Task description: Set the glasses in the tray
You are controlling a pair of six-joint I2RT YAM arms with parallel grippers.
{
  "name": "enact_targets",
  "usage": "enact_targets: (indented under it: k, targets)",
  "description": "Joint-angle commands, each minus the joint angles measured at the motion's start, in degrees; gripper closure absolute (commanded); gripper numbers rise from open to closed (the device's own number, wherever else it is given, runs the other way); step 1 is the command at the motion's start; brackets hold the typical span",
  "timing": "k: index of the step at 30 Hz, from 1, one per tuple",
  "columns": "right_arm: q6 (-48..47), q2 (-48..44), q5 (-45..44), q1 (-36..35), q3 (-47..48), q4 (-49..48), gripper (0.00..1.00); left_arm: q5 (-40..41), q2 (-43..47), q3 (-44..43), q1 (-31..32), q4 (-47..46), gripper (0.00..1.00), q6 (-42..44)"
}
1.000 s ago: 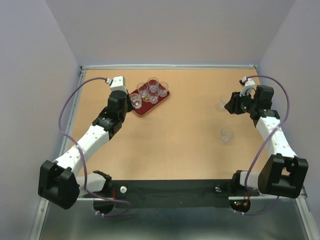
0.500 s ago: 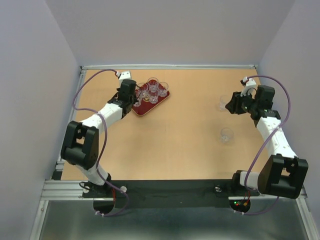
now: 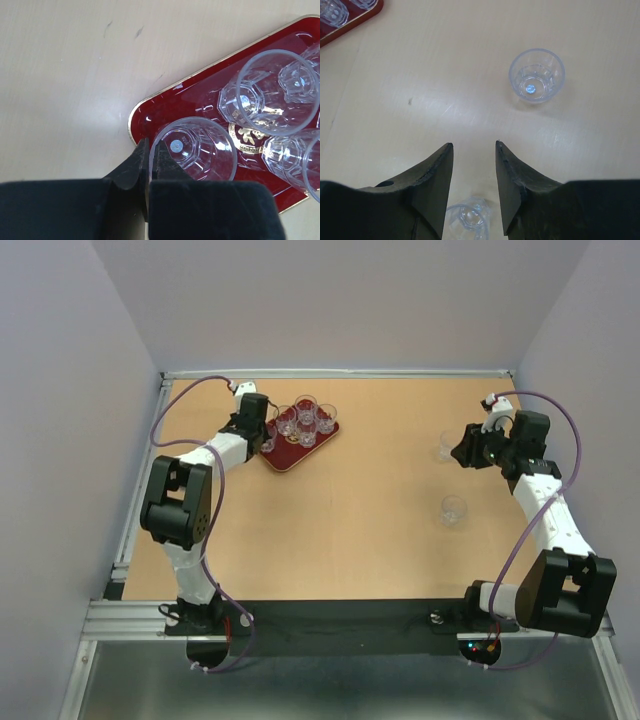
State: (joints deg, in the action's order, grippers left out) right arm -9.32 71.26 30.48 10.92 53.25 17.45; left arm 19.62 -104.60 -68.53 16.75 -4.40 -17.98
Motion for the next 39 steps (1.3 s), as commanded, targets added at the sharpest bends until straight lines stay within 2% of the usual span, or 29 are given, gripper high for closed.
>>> enact_targets:
  k: [1, 7, 10, 11, 14, 17, 23, 30, 39]
  targets:
    - [-0.70, -1.04, 0.63, 0.68, -0.87, -2.60, 0.55, -0.19, 0.01, -3.54, -1.02, -1.84, 0.96, -0.13]
    - [-0.70, -1.22, 0.63, 1.12, -0.87, -2.51, 0.55, -2.47, -1.14, -4.33, -1.72, -1.92, 0.80, -0.22]
    - [-0.70, -1.04, 0.81, 1.21, -0.87, -2.51, 0.55, -3.00, -0.35, -3.72, -1.81, -2.45, 0.66, -0.22]
    - [-0.70, -0.95, 0.81, 1.21, -0.87, -2.51, 0.55, -3.09, -0.08, -3.45, -1.72, -2.97, 0.57, -0.39]
    - [-0.79, -0.86, 0.55, 1.65, -0.96, -2.51, 0.55, -3.88, 1.23, -2.49, -1.72, -3.77, 0.46, -0.57]
    - [-0.87, -1.39, 0.98, 1.74, -0.96, -2.51, 0.55, -4.32, 3.16, -1.34, -1.72, -3.68, 0.43, -0.39]
    - [-1.49, -1.83, 2.48, 2.44, -1.13, -2.51, 0.55, -4.94, 11.06, 3.05, -1.72, -4.30, 0.25, -0.22]
    - [-2.89, -2.45, 5.55, 2.79, -1.84, -2.51, 0.55, -8.19, 18.46, 6.30, -1.72, -4.39, 0.16, -0.39]
    - [-3.77, -4.73, 6.17, 2.88, -2.28, -2.51, 0.55, -11.00, 28.47, 7.80, -1.81, -2.46, 0.12, 3.47]
